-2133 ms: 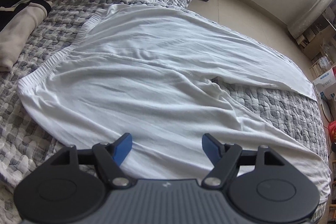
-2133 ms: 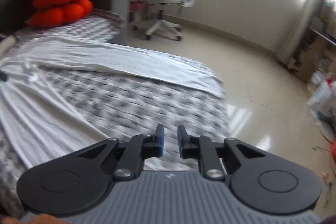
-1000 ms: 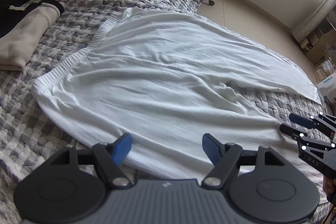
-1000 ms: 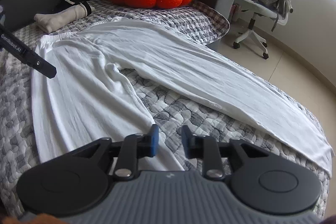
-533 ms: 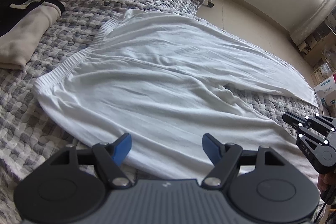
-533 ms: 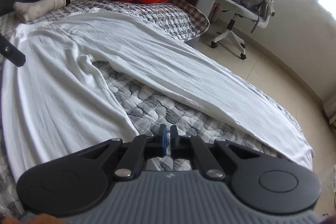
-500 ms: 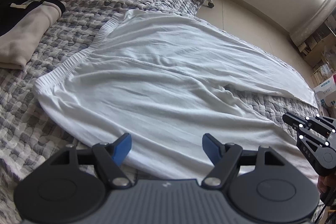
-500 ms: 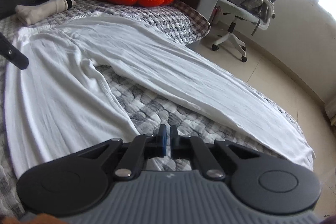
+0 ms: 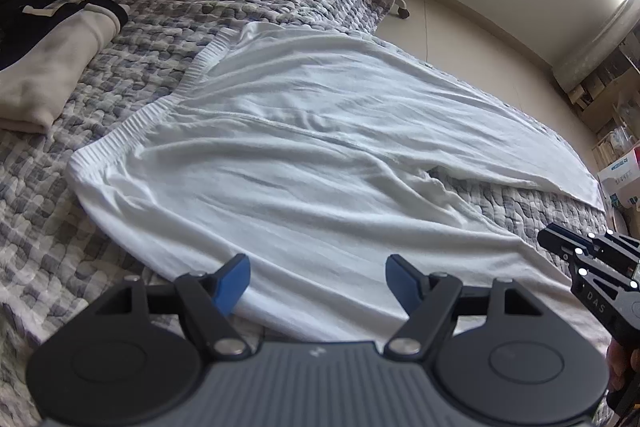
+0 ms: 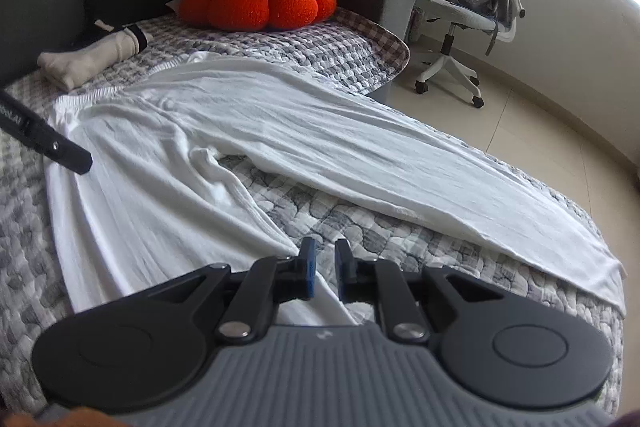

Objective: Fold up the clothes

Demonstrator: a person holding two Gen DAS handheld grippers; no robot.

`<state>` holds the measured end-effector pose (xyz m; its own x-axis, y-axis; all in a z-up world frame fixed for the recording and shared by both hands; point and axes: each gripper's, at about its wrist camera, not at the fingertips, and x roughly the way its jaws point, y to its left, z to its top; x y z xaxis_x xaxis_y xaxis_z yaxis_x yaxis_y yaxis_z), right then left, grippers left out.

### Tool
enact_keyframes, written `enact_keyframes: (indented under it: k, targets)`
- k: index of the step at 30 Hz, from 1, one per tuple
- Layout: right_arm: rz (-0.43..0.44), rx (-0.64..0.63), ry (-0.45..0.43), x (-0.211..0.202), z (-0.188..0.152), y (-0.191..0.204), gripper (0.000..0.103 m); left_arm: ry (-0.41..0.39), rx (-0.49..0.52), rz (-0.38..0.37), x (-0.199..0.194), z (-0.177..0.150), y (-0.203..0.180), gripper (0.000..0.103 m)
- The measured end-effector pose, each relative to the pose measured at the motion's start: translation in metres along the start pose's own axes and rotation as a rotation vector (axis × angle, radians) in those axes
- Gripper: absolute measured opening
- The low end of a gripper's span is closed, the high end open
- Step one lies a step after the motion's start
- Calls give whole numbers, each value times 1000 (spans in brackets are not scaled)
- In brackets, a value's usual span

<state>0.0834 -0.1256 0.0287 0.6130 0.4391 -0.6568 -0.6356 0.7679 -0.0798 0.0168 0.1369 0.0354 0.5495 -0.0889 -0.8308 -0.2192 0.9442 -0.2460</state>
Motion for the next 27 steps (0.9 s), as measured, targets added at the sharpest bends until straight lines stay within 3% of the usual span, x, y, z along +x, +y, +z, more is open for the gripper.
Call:
enact_keyframes:
  k: [1, 2, 4, 7, 10, 15, 19, 22, 27]
  targets:
    - [10, 27, -11, -3, 1, -2, 22, -4, -5, -2, -1, 1, 1, 76]
    - [21, 55, -22, -7, 2, -3, 36, -9, -13, -5, -3, 2, 3, 76]
    - [36, 94, -53, -13, 5, -4, 53, -25, -47, -10, -7, 6, 10, 76]
    - [36, 100, -88, -18, 6, 1, 62, -59, -149, -18, -17, 13, 33, 76]
    - [82, 109, -69, -12, 3, 9, 62, -94, -303, -24, -28, 14, 69, 76]
    - [34, 48, -56, -7, 3, 36, 62, -143, -572, -29, -46, 9, 132, 76]
    - [74, 1, -40, -3, 2, 59, 62, -188, -776, -15, -58, 0, 177, 75]
    - [95, -51, -39, -3, -1, 75, 62, -197, -843, 3, -58, -6, 196, 74]
    - [142, -66, -28, -5, -1, 86, 62, -188, -859, -80, -42, -7, 192, 70]
